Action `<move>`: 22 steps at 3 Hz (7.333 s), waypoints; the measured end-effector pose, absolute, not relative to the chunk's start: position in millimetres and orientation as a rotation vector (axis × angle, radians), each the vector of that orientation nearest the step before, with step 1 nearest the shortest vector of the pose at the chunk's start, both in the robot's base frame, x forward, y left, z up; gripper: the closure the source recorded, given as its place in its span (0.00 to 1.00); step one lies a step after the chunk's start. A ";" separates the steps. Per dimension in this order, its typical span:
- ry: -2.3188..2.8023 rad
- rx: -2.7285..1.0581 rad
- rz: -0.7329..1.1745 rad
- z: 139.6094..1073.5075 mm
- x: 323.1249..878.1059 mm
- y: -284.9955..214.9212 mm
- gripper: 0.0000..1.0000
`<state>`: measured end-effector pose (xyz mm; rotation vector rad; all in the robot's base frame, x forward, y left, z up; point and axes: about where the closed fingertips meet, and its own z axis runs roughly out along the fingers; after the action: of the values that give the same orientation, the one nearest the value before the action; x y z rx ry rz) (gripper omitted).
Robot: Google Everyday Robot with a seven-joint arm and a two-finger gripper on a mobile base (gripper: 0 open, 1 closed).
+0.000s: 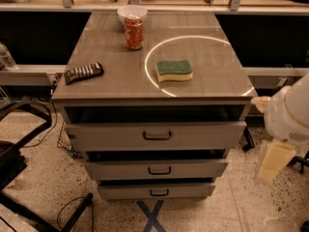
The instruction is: Open bottom drawer
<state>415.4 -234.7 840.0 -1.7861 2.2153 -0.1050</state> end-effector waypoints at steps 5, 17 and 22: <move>2.215 -1.905 -0.262 631.8 369.8 -204.8 0.00; 1.893 -2.046 0.137 260.3 428.2 -25.9 0.00; 1.941 -2.086 0.024 163.6 468.8 -29.1 0.00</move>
Offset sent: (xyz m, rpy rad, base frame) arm -0.0610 -0.0045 -0.2212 -0.1419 0.0279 0.0099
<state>468.8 -29.1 163.6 -2.0864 1.9407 0.0236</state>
